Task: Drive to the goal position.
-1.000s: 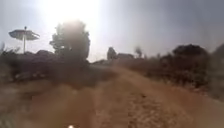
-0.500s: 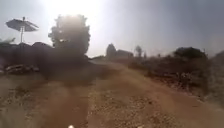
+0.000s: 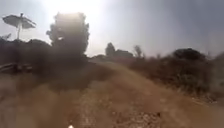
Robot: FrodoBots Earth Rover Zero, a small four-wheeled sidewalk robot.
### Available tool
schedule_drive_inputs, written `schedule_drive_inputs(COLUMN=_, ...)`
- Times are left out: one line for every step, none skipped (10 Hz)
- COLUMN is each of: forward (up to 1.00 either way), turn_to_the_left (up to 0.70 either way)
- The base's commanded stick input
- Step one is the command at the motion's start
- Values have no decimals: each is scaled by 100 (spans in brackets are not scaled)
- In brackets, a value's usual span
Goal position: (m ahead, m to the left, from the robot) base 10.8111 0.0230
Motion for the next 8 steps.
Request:
schedule_drive_inputs(forward=70, turn_to_the_left=0)
schedule_drive_inputs(forward=70, turn_to_the_left=0)
schedule_drive_inputs(forward=70, turn_to_the_left=0)
schedule_drive_inputs(forward=70, turn_to_the_left=0)
schedule_drive_inputs(forward=70, turn_to_the_left=0)
schedule_drive_inputs(forward=70, turn_to_the_left=0)
schedule_drive_inputs(forward=70, turn_to_the_left=0)
schedule_drive_inputs(forward=70, turn_to_the_left=10)
